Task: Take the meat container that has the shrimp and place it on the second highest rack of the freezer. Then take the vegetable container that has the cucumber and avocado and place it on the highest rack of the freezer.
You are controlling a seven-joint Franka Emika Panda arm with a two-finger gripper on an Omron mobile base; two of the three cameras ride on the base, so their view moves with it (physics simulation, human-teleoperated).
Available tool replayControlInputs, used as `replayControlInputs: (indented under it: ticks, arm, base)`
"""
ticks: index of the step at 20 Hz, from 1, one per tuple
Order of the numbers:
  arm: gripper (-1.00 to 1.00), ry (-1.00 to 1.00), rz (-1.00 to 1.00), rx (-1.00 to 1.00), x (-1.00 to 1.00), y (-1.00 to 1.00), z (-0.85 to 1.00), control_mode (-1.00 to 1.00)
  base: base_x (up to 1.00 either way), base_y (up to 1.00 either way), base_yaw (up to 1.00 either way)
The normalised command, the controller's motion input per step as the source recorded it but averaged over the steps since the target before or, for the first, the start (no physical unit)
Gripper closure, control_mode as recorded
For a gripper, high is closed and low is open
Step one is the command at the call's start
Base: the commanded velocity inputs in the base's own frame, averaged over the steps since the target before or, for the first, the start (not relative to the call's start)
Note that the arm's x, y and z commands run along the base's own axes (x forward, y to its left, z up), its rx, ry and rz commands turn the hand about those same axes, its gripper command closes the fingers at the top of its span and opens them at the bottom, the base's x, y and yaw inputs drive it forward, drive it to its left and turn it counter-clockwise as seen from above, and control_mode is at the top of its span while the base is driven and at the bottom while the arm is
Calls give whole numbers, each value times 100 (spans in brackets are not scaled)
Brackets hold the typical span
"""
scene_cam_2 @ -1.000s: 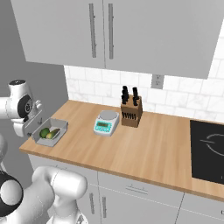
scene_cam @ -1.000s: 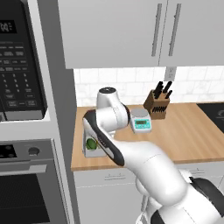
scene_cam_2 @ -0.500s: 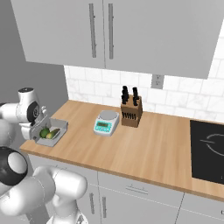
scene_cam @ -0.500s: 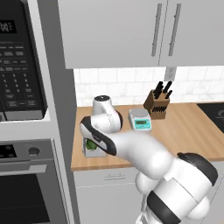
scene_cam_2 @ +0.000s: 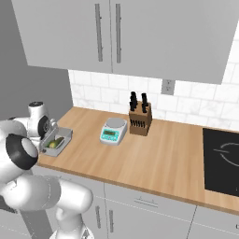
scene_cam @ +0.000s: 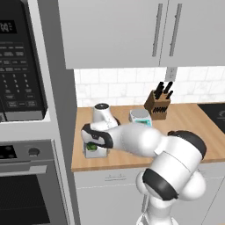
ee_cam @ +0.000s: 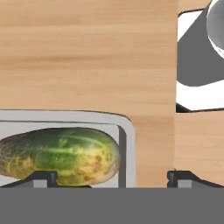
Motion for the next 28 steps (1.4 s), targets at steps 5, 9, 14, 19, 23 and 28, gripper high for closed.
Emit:
replayControlInputs:
  ticks: [5, 9, 14, 19, 23, 28]
  arm:
    - [-100, 1, 0, 0, 8, 2, -38, -100]
    - [-100, 0, 0, 0, 3, 7, -38, -100]
    - [-100, 0, 0, 0, 0, 0, -9, -100]
    - [-100, -1, 0, 0, -14, 0, -3, -100]
    - [-100, -2, 0, 0, -33, 0, 0, -100]
    - [-100, 1, 0, 0, -26, -3, 0, -100]
  base:
    - [0, 0, 0]
    - [0, 0, 0]
    - [0, 0, 0]
    - [0, 0, 0]
    - [0, 0, 0]
    - [0, 0, 0]
